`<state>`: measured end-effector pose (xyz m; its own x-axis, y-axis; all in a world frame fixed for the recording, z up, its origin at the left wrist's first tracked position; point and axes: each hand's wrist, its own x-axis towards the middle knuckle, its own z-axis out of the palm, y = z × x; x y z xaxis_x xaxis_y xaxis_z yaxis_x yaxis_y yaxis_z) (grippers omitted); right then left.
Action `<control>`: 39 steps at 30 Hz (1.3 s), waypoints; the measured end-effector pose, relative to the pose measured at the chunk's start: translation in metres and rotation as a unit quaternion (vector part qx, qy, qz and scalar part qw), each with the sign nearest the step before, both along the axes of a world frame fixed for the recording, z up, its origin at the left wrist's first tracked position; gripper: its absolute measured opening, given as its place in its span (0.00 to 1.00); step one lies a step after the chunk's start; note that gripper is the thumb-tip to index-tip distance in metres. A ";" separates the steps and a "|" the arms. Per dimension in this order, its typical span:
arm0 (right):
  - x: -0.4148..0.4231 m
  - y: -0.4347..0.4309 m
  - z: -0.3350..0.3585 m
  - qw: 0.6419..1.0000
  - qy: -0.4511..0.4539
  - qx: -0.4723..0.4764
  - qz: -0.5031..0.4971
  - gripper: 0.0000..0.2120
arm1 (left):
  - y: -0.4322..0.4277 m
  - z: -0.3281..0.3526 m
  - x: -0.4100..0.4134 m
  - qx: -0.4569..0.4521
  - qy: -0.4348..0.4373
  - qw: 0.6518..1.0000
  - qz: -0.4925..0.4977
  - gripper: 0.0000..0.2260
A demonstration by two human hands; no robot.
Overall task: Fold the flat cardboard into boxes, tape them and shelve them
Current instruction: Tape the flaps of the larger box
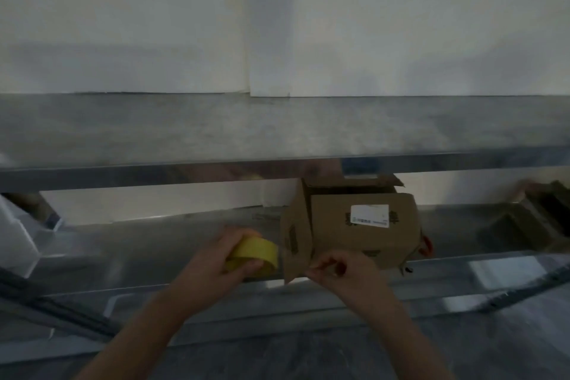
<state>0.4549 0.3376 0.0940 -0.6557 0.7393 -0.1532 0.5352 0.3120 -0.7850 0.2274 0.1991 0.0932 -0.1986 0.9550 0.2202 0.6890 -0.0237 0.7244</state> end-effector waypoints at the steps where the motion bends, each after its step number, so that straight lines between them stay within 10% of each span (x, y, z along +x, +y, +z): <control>1: 0.012 0.012 0.006 1.000 0.013 -0.015 -0.004 0.06 | 0.010 0.006 0.012 0.008 -0.006 1.000 0.004 0.14; 13: 0.120 0.159 0.061 0.996 0.075 -0.044 -0.012 0.06 | 0.128 0.050 0.115 -0.029 0.035 0.992 0.117 0.15; 17: 0.124 0.182 0.054 0.981 0.098 -0.169 -0.006 0.07 | 0.140 0.054 0.116 -0.072 -0.064 0.992 0.085 0.15; 22: 0.111 0.195 0.035 0.959 0.150 -0.232 -0.058 0.06 | 0.166 0.055 0.108 -0.083 0.031 0.984 0.153 0.13; 34: 0.081 0.207 0.002 0.913 0.234 -0.263 -0.204 0.07 | 0.212 0.026 0.087 -0.233 -0.048 0.955 0.175 0.34; 39: 0.088 0.215 -0.011 0.908 0.225 -0.295 -0.195 0.04 | 0.212 0.015 0.077 -0.217 -0.018 0.969 0.118 0.24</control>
